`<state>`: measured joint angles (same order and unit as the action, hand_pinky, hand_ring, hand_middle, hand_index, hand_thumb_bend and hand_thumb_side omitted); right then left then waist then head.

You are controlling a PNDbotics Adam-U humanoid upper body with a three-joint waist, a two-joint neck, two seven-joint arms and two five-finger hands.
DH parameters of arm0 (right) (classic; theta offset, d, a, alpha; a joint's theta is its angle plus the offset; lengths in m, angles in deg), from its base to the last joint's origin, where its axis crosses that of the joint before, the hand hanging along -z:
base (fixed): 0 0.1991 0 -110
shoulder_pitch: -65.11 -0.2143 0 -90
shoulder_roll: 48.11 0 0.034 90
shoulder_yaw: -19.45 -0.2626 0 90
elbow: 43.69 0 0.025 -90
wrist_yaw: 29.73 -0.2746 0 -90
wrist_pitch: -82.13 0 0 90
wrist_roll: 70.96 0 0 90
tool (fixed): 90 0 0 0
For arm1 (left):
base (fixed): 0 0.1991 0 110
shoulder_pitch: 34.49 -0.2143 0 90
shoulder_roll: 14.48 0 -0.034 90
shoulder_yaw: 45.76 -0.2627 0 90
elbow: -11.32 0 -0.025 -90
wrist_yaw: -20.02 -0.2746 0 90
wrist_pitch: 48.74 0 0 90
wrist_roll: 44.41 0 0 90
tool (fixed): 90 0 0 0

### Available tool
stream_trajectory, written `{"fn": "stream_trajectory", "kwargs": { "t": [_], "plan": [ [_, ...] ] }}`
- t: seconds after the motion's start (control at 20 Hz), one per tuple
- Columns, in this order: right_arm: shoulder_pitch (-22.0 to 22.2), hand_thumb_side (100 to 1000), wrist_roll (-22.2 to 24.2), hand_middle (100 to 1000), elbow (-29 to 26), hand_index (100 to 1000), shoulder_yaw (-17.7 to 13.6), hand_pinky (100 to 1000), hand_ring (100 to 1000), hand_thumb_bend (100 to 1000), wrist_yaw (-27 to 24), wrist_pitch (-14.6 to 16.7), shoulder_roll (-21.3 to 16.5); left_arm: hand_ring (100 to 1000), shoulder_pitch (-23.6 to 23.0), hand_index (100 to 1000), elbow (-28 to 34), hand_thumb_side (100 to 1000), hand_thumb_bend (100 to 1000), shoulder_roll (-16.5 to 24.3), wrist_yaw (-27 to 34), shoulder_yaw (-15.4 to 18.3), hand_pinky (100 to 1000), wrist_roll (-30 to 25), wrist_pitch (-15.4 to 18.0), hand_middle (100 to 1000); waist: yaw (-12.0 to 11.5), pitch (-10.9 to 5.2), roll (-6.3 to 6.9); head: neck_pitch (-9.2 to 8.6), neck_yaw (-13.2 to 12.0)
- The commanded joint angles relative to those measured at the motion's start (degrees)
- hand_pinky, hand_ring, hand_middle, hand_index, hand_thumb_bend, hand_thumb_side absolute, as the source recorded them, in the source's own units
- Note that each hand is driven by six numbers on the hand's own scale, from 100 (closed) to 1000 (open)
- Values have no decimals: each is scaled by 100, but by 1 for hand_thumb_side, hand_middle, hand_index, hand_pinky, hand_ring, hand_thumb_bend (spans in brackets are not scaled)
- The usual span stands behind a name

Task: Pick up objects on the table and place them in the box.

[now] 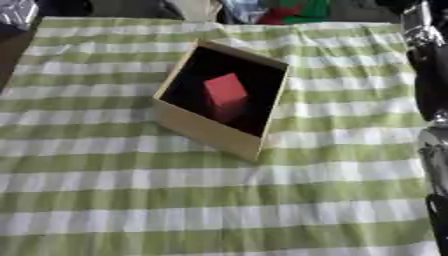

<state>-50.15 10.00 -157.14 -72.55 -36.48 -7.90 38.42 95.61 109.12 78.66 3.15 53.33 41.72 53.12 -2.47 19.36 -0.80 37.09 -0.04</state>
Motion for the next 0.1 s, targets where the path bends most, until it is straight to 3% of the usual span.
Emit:
{"fn": "stream_trajectory", "kwargs": {
  "t": [0.05, 0.1],
  "plan": [
    [-96, 535, -33, 692, -114, 886, -74, 913, 755, 100, 39, 39, -157, 579, -220, 841, 556, 100, 279, 27, 300, 191, 1000, 299, 2, 683, -15, -96, -6, -69, -59],
    [-101, 534, -38, 692, -114, 885, -78, 913, 754, 100, 41, 46, -162, 582, -360, 841, 698, 100, 278, -19, 388, 227, 1000, 386, 4, 685, -23, -92, -12, -71, -82]
  ]
}}
